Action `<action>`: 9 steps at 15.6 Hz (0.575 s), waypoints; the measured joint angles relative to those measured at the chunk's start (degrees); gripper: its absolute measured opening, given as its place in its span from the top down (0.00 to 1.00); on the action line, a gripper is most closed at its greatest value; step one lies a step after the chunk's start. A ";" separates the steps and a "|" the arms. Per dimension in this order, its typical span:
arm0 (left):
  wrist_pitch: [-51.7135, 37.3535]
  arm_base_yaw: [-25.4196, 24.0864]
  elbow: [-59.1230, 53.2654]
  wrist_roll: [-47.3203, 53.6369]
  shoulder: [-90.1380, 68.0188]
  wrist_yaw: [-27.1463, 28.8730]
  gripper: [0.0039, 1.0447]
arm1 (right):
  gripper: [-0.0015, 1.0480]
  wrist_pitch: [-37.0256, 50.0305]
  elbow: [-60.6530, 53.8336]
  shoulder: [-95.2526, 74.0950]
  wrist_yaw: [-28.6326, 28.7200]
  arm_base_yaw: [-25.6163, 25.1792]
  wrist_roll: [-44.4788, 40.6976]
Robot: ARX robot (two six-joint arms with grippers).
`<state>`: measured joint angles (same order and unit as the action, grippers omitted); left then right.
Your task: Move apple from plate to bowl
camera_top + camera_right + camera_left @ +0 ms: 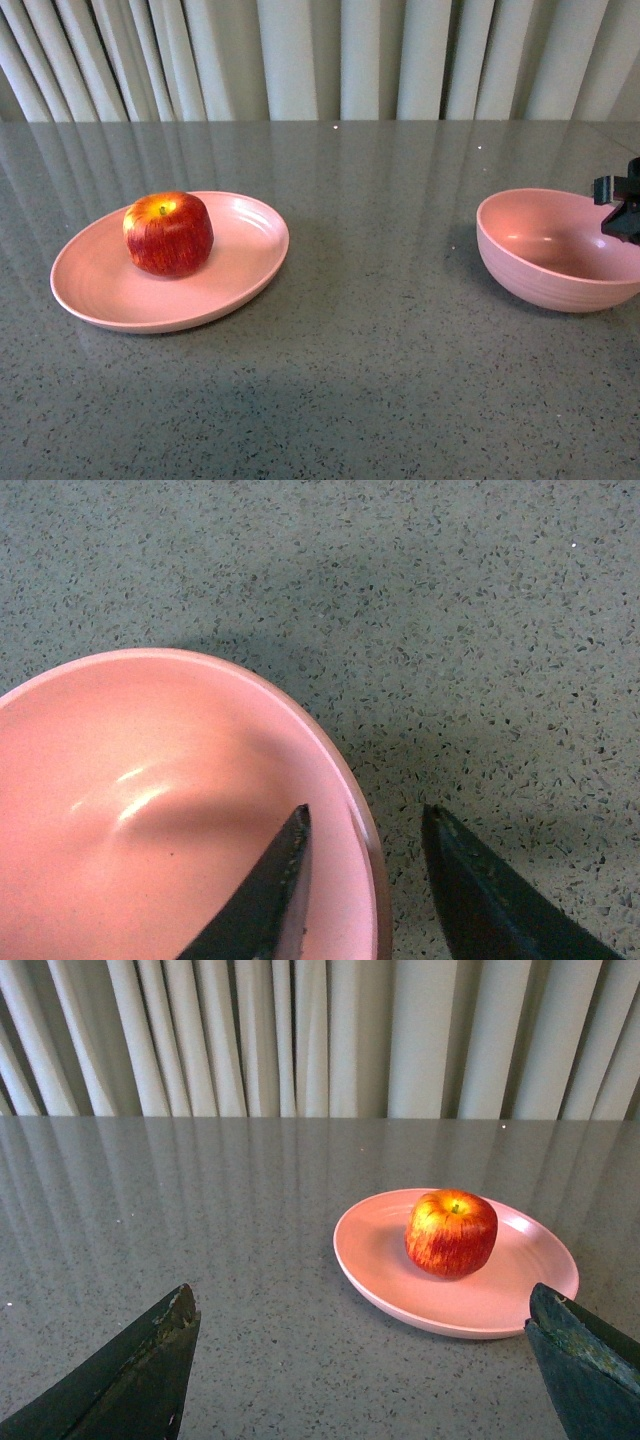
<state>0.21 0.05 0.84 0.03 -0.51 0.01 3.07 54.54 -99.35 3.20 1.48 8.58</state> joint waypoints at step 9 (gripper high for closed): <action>-0.02 0.00 0.00 0.00 0.00 0.00 0.06 | 0.98 -3.69 1.88 5.84 1.33 3.58 2.23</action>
<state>0.19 0.05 0.84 0.03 -0.51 0.01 -0.62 56.42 -93.51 4.54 5.06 10.81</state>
